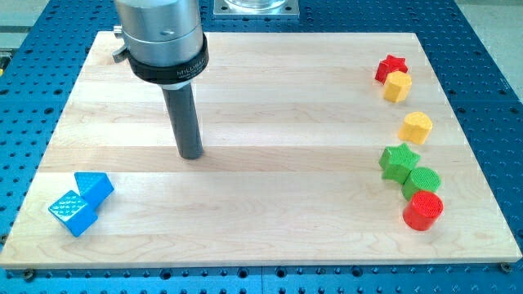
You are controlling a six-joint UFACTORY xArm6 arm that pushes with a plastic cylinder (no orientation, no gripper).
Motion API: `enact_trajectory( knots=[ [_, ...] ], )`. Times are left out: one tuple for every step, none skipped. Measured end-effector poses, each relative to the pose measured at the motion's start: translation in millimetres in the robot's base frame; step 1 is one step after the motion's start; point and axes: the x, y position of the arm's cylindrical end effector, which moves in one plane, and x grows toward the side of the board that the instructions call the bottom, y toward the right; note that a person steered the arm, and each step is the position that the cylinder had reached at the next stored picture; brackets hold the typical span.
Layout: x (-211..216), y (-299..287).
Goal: Move your arm towards the heart
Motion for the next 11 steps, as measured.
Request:
enact_trajectory(
  knots=[
    [0, 0],
    [0, 0],
    [-2, 36],
    [-16, 86],
    [-16, 120],
    [-15, 126],
    [-15, 131],
    [-15, 149],
    [-15, 166],
    [-15, 176],
    [-15, 187]
  ],
)
